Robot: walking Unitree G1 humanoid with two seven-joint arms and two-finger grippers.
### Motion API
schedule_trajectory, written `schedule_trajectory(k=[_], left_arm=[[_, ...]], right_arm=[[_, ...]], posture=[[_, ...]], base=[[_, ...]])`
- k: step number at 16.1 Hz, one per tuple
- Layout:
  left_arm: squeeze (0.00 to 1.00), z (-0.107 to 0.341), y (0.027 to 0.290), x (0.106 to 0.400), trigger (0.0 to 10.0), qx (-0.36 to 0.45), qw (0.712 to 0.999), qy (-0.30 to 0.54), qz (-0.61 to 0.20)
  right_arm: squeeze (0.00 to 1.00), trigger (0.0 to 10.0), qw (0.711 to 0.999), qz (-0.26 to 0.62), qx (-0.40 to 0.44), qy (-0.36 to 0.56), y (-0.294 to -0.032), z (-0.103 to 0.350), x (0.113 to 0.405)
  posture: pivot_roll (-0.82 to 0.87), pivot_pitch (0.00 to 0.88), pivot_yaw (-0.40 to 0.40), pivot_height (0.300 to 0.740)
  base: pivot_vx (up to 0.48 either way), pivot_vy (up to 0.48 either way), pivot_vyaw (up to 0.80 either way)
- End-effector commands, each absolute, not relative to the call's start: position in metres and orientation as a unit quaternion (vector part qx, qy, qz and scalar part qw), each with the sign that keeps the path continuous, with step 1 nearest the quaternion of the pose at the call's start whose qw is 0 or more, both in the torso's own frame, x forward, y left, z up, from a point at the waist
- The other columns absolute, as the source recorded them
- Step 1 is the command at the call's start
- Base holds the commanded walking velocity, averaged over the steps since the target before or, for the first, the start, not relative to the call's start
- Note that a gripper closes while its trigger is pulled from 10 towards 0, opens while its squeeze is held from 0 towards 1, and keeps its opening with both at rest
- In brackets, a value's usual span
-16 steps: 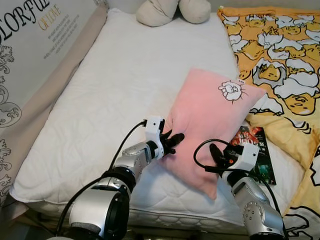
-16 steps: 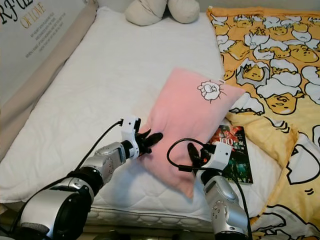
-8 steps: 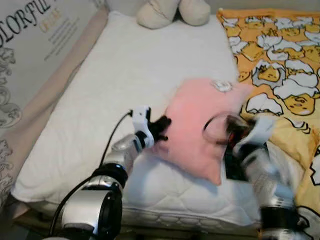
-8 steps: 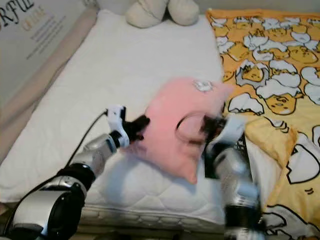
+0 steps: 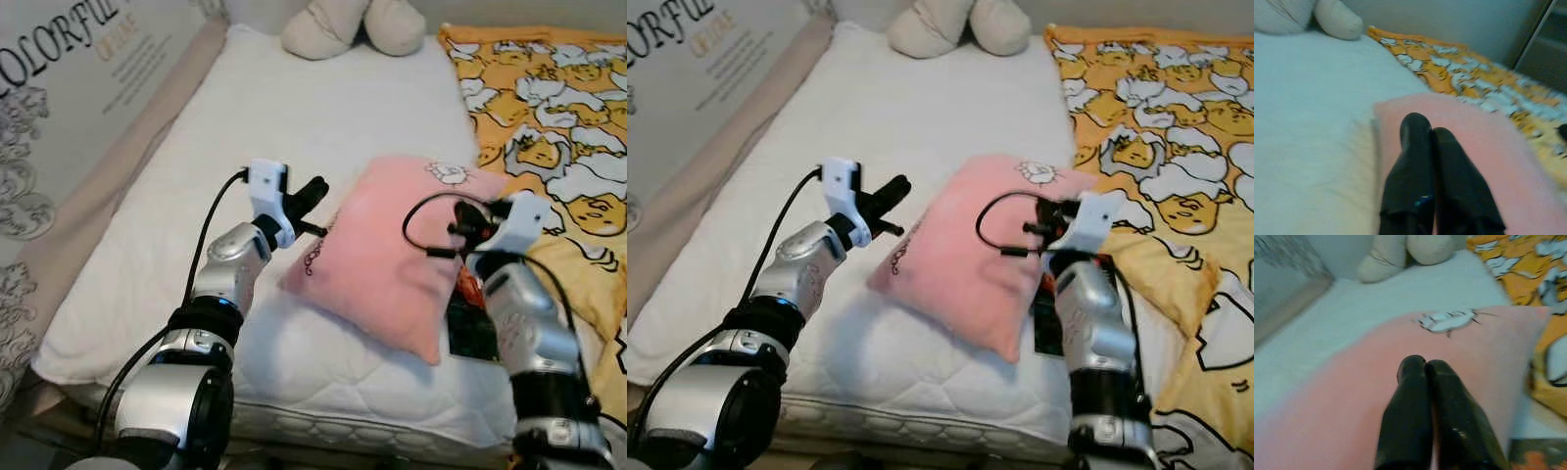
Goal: Clean up the room
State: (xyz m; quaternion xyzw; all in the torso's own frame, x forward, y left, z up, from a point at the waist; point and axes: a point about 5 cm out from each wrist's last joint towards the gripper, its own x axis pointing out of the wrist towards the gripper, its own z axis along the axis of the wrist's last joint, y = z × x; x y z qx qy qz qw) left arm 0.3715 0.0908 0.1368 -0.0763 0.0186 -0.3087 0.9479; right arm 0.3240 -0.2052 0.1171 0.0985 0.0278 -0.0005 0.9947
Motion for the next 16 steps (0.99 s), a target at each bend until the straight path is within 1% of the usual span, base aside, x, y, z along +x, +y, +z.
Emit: schedule_trajectory(k=[1, 2, 3, 4, 7, 9, 11, 13, 16], left_arm=[[1.00, 0.130, 0.098, 0.370, 10.0, 0.029, 0.959, 0.011, -0.283], [1.00, 0.129, 0.101, 0.372, 10.0, 0.039, 0.964, 0.011, -0.264], [1.00, 0.130, 0.103, 0.373, 10.0, 0.043, 0.966, 0.010, -0.256], [1.00, 0.133, 0.104, 0.372, 10.0, 0.080, 0.964, -0.007, -0.252], [1.00, 0.134, 0.104, 0.371, 10.0, 0.095, 0.965, -0.021, -0.244], [1.00, 0.125, 0.100, 0.371, 10.0, 0.021, 0.970, 0.012, -0.242], [1.00, 0.121, 0.102, 0.372, 10.0, -0.022, 0.975, 0.031, -0.218], [1.00, 0.118, 0.104, 0.371, 10.0, -0.039, 0.976, 0.036, -0.211], [1.00, 0.118, 0.104, 0.370, 10.0, -0.029, 0.975, 0.036, -0.217]], right_arm=[[1.00, 10.0, 1.000, -0.017, 0.019, -0.009, -0.200, 0.117, 0.315], [1.00, 10.0, 1.000, -0.016, -0.001, -0.023, -0.194, 0.116, 0.309], [1.00, 10.0, 0.999, -0.026, -0.004, -0.028, -0.194, 0.115, 0.305], [1.00, 10.0, 0.998, -0.042, -0.007, -0.042, -0.196, 0.114, 0.298], [1.00, 10.0, 0.996, -0.065, 0.005, -0.054, -0.197, 0.110, 0.290], [1.00, 10.0, 0.995, -0.080, 0.031, -0.053, -0.194, 0.103, 0.282], [1.00, 10.0, 0.994, -0.089, 0.056, -0.039, -0.194, 0.095, 0.278], [1.00, 10.0, 0.994, -0.085, 0.055, -0.038, -0.192, 0.093, 0.276], [1.00, 10.0, 0.994, -0.086, 0.052, -0.042, -0.193, 0.095, 0.278]], posture=[[-0.02, 0.000, 0.013, 0.740], [-0.02, 0.000, 0.020, 0.740], [-0.03, 0.000, 0.026, 0.740], [-0.04, 0.000, 0.035, 0.740], [-0.05, 0.000, 0.045, 0.740], [-0.06, 0.000, 0.051, 0.740], [-0.06, 0.000, 0.051, 0.740], [-0.05, 0.000, 0.048, 0.740], [-0.05, 0.000, 0.046, 0.740]], base=[[0.000, 0.000, 0.00], [0.000, 0.000, 0.00], [0.000, 0.000, 0.00], [0.000, 0.000, 0.00], [0.000, 0.000, 0.00], [0.000, 0.000, 0.00], [0.000, 0.000, 0.00], [0.000, 0.000, 0.00], [0.000, 0.000, 0.00]])
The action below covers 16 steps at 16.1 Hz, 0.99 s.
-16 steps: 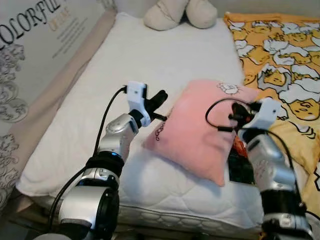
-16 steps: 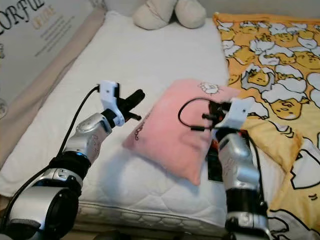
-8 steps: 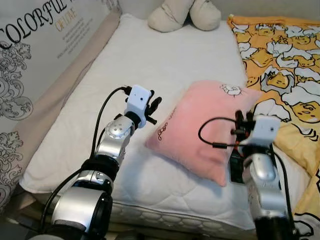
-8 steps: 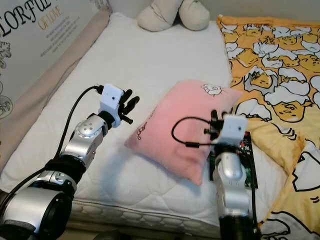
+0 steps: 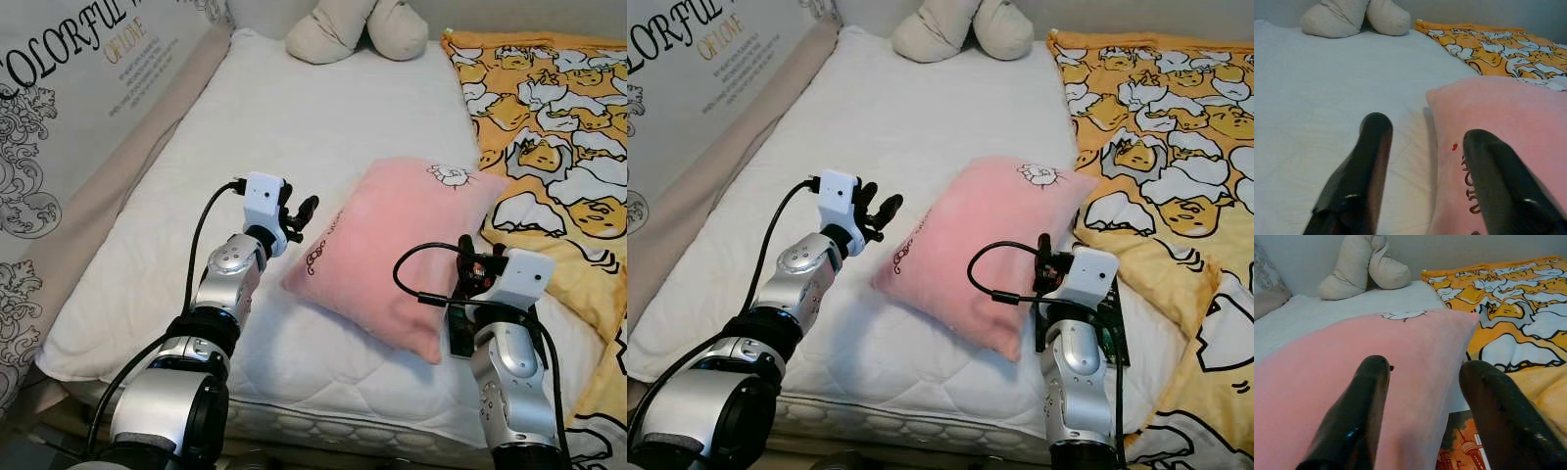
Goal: Clean up the room
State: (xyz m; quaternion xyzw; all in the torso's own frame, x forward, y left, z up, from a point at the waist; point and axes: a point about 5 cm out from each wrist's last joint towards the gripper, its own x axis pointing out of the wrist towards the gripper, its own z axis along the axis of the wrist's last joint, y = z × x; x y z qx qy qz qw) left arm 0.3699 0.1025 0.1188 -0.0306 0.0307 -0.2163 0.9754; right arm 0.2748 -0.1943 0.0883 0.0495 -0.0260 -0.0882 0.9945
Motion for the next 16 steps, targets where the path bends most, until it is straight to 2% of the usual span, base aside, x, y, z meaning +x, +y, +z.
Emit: schedule_trajectory(k=[1, 7, 10, 12, 14, 16], left_arm=[[1.00, 0.117, 0.104, 0.370, 10.0, -0.030, 0.975, 0.037, -0.219], [1.00, 0.116, 0.102, 0.372, 10.0, -0.047, 0.967, 0.066, -0.241], [1.00, 0.115, 0.107, 0.374, 10.0, -0.066, 0.961, 0.093, -0.252], [1.00, 0.119, 0.113, 0.377, 10.0, -0.084, 0.958, 0.098, -0.256], [1.00, 0.125, 0.121, 0.382, 10.0, -0.105, 0.959, 0.104, -0.240], [1.00, 0.124, 0.119, 0.383, 10.0, -0.120, 0.954, 0.124, -0.246]], right_arm=[[1.00, 10.0, 0.994, -0.085, 0.054, -0.043, -0.193, 0.096, 0.279], [1.00, 10.0, 0.991, -0.077, 0.104, -0.027, -0.193, 0.097, 0.284], [1.00, 10.0, 0.980, -0.048, 0.191, 0.013, -0.190, 0.096, 0.285], [1.00, 10.0, 0.980, -0.029, 0.196, 0.013, -0.189, 0.103, 0.284], [1.00, 10.0, 0.969, -0.044, 0.240, 0.036, -0.195, 0.102, 0.286], [1.00, 10.0, 0.960, -0.040, 0.267, 0.078, -0.195, 0.094, 0.290]], posture=[[-0.05, 0.000, 0.046, 0.740], [-0.06, 0.000, 0.044, 0.740], [-0.06, 0.000, 0.041, 0.740], [-0.07, 0.000, 0.041, 0.740], [-0.09, 0.000, 0.039, 0.740], [-0.10, 0.000, 0.037, 0.740]], base=[[0.000, 0.000, 0.00], [0.000, 0.000, 0.00], [0.000, 0.000, 0.00], [0.000, 0.000, 0.00], [0.000, 0.000, 0.00], [0.000, 0.000, 0.00]])
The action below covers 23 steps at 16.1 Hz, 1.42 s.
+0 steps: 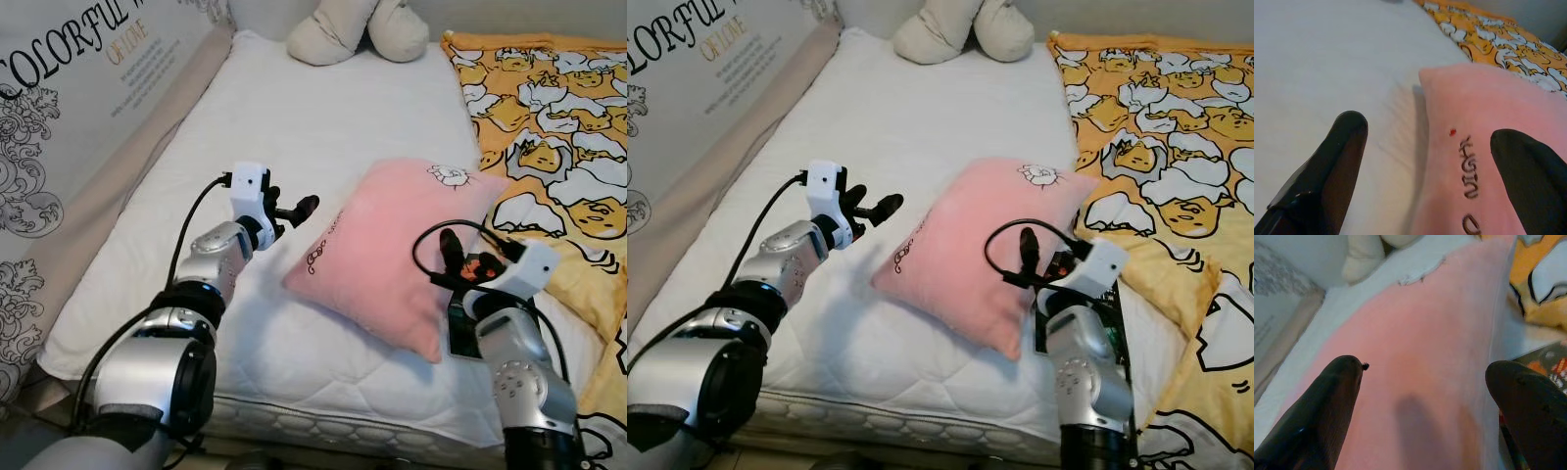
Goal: Clean up the room
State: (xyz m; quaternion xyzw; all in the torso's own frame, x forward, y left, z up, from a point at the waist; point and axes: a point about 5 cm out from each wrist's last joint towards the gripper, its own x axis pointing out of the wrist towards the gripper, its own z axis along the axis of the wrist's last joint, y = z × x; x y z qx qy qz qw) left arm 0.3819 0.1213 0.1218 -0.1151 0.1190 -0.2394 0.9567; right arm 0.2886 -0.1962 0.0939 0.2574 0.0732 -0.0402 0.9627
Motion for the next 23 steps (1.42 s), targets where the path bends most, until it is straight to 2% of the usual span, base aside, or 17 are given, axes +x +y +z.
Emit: schedule_trajectory(k=[1, 2, 3, 6, 7, 11, 14, 17, 23], left_arm=[[1.00, 0.120, 0.115, 0.382, 10.0, -0.125, 0.951, 0.138, -0.249], [1.00, 0.116, 0.113, 0.380, 10.0, -0.126, 0.948, 0.150, -0.250], [1.00, 0.114, 0.111, 0.380, 10.0, -0.130, 0.948, 0.155, -0.247], [1.00, 0.105, 0.102, 0.376, 10.0, -0.136, 0.944, 0.177, -0.243], [0.00, 0.103, 0.095, 0.374, 10.0, -0.145, 0.941, 0.184, -0.244], [0.00, 0.094, 0.068, 0.365, 10.0, -0.135, 0.930, 0.207, -0.272], [0.00, 0.072, 0.052, 0.349, 10.0, -0.081, 0.921, 0.247, -0.291], [0.00, 0.046, 0.062, 0.336, 10.0, -0.031, 0.920, 0.292, -0.261], [0.00, 0.043, 0.065, 0.334, 10.0, -0.035, 0.919, 0.298, -0.255]], right_arm=[[1.00, 10.0, 0.959, -0.039, 0.265, 0.094, -0.195, 0.091, 0.292], [1.00, 10.0, 0.959, -0.042, 0.259, 0.108, -0.195, 0.090, 0.294], [0.00, 10.0, 0.957, -0.034, 0.267, 0.110, -0.193, 0.091, 0.295], [0.00, 10.0, 0.954, -0.008, 0.268, 0.134, -0.181, 0.085, 0.300], [0.00, 10.0, 0.951, 0.008, 0.269, 0.152, -0.170, 0.076, 0.305], [0.00, 10.0, 0.943, 0.042, 0.278, 0.177, -0.140, 0.056, 0.311], [0.00, 10.0, 0.938, 0.055, 0.275, 0.205, -0.124, 0.040, 0.313], [0.00, 10.0, 0.936, 0.068, 0.287, 0.193, -0.116, 0.046, 0.316], [0.00, 10.0, 0.936, 0.068, 0.289, 0.188, -0.119, 0.048, 0.316]], posture=[[-0.10, 0.000, 0.034, 0.740], [-0.10, 0.000, 0.033, 0.740], [-0.11, 0.011, 0.030, 0.740], [-0.13, 0.057, 0.032, 0.740], [-0.14, 0.077, 0.038, 0.740], [-0.16, 0.134, 0.046, 0.740], [-0.17, 0.175, 0.046, 0.740], [-0.17, 0.195, 0.045, 0.740], [-0.17, 0.199, 0.044, 0.740]], base=[[0.000, 0.000, 0.00], [0.000, 0.000, 0.00], [0.000, 0.000, 0.00], [0.000, 0.000, 0.00], [0.000, 0.000, 0.00], [0.000, 0.000, 0.00], [0.000, 0.000, 0.00], [0.000, 0.000, 0.00], [0.000, 0.000, 0.00]])
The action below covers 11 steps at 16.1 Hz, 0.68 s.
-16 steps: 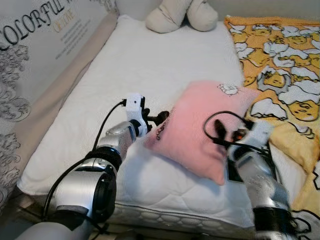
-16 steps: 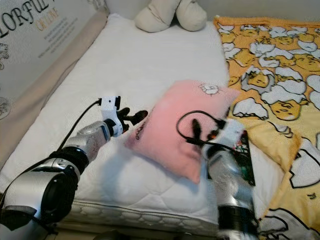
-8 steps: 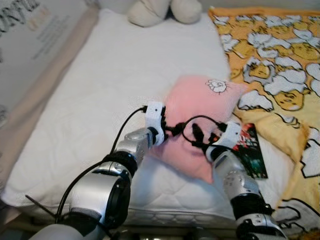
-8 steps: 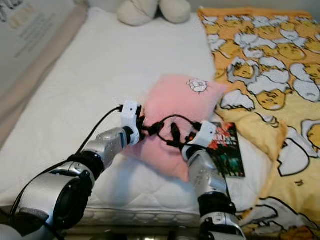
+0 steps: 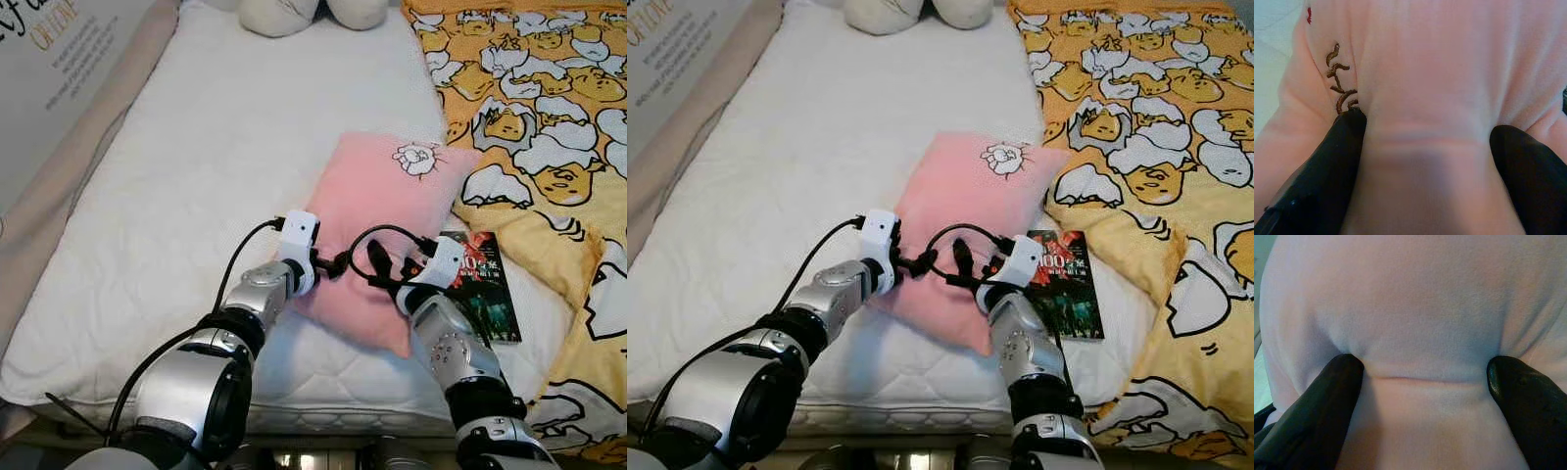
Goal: Clean up the room
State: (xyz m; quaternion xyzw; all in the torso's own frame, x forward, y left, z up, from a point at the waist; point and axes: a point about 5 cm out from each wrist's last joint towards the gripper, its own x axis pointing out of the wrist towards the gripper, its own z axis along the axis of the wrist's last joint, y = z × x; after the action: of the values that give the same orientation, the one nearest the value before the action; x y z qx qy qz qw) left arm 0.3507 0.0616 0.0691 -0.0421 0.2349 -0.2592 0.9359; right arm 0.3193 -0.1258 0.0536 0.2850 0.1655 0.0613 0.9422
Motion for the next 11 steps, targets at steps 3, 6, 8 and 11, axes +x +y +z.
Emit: schedule_trajectory(k=[3, 6, 8, 11], left_arm=[[0.00, 0.0429, 0.0647, 0.3336, 10.0, -0.035, 0.919, 0.298, -0.255], [0.00, 0.0429, 0.0647, 0.3336, 10.0, -0.035, 0.919, 0.298, -0.255], [0.00, 0.0429, 0.0647, 0.3336, 10.0, -0.035, 0.919, 0.298, -0.255], [0.00, 0.0429, 0.0647, 0.3336, 10.0, -0.035, 0.919, 0.298, -0.255]], right_arm=[[0.00, 10.0, 0.936, 0.068, 0.289, 0.188, -0.1189, 0.0476, 0.3162], [0.00, 10.0, 0.936, 0.068, 0.289, 0.188, -0.1189, 0.0476, 0.3162], [0.00, 10.0, 0.936, 0.068, 0.289, 0.188, -0.1189, 0.0476, 0.3162], [0.00, 10.0, 0.936, 0.068, 0.289, 0.188, -0.1189, 0.0476, 0.3162]], posture=[[-0.17, 0.199, 0.044, 0.740], [-0.17, 0.199, 0.044, 0.740], [-0.17, 0.199, 0.044, 0.740], [-0.17, 0.199, 0.044, 0.740]], base=[[0.000, 0.000, 0.00], [0.000, 0.000, 0.00], [0.000, 0.000, 0.00], [0.000, 0.000, 0.00]])
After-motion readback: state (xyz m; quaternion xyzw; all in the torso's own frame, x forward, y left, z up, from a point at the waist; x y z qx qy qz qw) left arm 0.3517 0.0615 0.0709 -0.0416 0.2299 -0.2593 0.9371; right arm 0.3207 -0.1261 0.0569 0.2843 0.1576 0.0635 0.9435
